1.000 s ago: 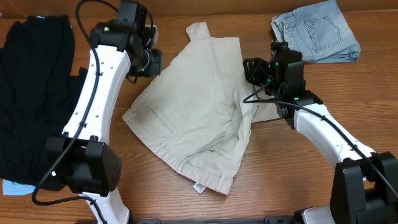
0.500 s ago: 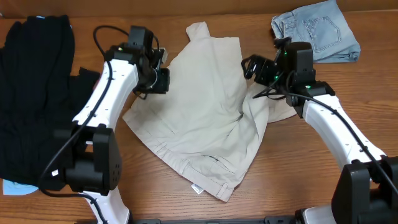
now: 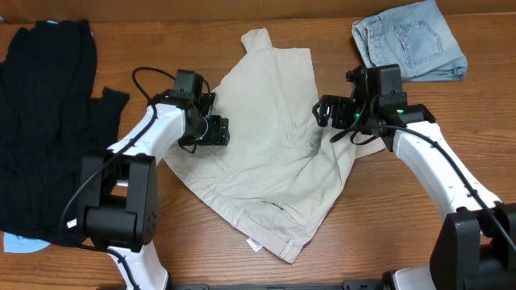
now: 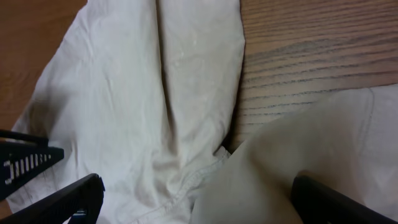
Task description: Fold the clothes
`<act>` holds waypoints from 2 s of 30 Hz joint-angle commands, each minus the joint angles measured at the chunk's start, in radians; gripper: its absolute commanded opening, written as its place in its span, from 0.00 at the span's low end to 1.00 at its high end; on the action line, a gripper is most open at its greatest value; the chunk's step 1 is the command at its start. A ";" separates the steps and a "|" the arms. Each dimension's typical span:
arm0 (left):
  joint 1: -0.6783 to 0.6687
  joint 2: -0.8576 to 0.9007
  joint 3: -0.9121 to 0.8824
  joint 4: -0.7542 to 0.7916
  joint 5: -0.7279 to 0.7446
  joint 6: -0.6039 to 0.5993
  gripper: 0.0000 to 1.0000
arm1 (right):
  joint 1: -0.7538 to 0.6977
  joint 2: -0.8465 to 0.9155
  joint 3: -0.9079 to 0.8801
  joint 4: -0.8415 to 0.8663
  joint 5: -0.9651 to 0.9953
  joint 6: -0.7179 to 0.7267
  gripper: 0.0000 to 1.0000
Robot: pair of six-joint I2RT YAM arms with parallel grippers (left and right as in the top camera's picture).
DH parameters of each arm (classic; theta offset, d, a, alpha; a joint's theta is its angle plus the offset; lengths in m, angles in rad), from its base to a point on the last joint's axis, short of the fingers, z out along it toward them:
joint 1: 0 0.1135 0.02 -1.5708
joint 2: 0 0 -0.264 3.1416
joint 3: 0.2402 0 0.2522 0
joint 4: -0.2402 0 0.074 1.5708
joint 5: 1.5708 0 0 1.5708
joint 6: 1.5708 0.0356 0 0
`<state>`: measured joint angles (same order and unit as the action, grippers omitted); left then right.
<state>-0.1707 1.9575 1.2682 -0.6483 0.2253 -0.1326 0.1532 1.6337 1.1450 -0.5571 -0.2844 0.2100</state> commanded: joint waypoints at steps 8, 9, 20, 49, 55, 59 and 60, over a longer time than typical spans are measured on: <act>0.029 0.035 -0.024 0.168 -0.264 0.003 0.76 | 0.003 -0.015 0.028 -0.041 0.086 -0.055 1.00; 0.038 0.050 -0.024 0.207 -0.274 0.018 0.76 | 0.003 -0.015 0.028 -0.045 0.104 -0.054 1.00; 0.143 0.246 0.016 0.496 -0.338 0.142 0.88 | 0.003 -0.015 0.028 -0.106 0.187 -0.053 1.00; -0.002 0.245 1.024 -0.927 0.058 0.126 0.81 | 0.002 0.001 0.027 -0.153 0.055 0.023 1.00; -0.104 0.238 1.020 -1.042 -0.043 0.078 0.78 | 0.002 0.001 0.027 -0.152 0.055 0.026 1.00; -0.174 0.212 0.962 -1.042 -0.081 0.026 0.78 | 0.002 0.001 0.027 -0.155 0.055 0.026 1.00; -0.192 0.199 0.931 -1.041 -0.088 0.015 0.78 | 0.002 0.001 0.027 -0.157 0.055 0.026 1.00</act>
<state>-0.3119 2.2097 2.2654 -1.6859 0.1909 -0.0536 0.1532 1.6337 1.1458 -0.7132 -0.2214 0.2317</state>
